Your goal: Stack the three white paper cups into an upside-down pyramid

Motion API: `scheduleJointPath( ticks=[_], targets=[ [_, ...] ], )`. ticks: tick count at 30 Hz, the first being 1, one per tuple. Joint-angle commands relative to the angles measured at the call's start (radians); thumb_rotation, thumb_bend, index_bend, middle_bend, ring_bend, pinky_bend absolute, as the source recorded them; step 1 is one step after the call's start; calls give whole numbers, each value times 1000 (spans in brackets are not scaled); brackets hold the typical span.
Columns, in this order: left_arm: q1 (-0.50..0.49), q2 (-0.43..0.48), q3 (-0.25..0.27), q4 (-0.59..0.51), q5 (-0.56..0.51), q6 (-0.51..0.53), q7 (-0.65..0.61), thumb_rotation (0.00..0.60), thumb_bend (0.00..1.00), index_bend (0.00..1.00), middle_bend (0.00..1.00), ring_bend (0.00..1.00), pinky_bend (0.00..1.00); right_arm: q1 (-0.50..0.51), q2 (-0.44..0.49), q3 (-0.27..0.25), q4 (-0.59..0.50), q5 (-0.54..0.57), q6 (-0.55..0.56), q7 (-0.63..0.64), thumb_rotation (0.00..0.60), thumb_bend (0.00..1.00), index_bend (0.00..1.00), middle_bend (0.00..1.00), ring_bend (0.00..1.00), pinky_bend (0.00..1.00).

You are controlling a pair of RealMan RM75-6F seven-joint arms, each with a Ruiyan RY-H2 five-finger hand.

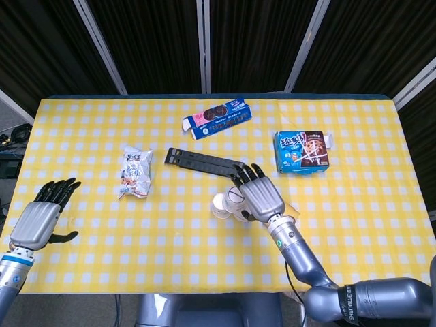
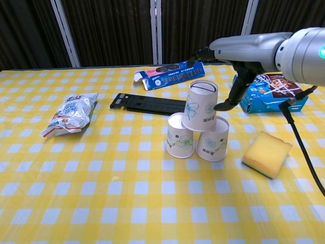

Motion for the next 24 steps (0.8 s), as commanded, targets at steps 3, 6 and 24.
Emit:
scheduleJointPath(
  ticks=[3, 6, 24],
  targets=[
    [3, 1, -2, 2, -1, 3, -4, 600, 154, 0, 0, 0, 0, -3, 28, -9, -49, 8, 32, -28, 600, 136, 81, 0, 0, 0],
    [7, 3, -3, 1, -1, 9, -5, 600, 155, 0, 0, 0, 0, -16, 51, -20, -82, -6, 60, -35, 600, 136, 80, 0, 0, 0],
    [80, -26, 44, 4, 90, 106, 18, 600, 157, 0, 0, 0, 0, -503, 223, -375, 108, -659, 371, 469, 600, 135, 0, 0, 0, 0]
  ],
)
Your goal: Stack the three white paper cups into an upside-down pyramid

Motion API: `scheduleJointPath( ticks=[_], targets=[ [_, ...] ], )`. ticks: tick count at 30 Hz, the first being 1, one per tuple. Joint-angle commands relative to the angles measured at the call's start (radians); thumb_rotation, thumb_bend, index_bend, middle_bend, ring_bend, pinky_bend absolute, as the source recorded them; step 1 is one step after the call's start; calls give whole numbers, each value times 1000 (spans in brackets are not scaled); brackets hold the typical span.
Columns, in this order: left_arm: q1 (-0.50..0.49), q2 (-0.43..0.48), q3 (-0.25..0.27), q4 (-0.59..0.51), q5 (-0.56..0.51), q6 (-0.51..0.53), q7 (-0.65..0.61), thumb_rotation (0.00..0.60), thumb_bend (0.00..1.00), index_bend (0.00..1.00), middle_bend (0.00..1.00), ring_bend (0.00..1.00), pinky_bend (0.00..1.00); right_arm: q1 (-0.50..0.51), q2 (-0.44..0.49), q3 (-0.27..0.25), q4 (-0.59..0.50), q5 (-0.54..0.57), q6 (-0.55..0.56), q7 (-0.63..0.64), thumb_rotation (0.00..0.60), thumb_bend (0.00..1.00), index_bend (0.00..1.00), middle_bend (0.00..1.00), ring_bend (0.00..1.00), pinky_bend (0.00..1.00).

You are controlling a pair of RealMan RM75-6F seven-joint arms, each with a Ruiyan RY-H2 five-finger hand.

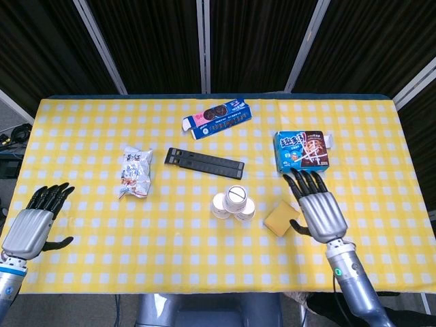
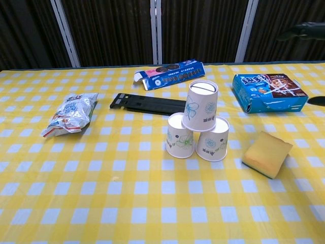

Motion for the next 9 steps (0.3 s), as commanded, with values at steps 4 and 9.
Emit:
scheduleJointPath(
  ticks=[4, 9],
  targets=[
    [38, -50, 29, 28, 34, 38, 40, 600, 156, 0, 0, 0, 0, -229, -21, -138, 317, -202, 112, 291, 600, 136, 0, 0, 0, 0],
    [47, -78, 24, 57, 47, 60, 53, 600, 157, 0, 0, 0, 0, -276, -51, -134, 430, -218, 108, 372, 600, 135, 0, 0, 0, 0]
  ],
)
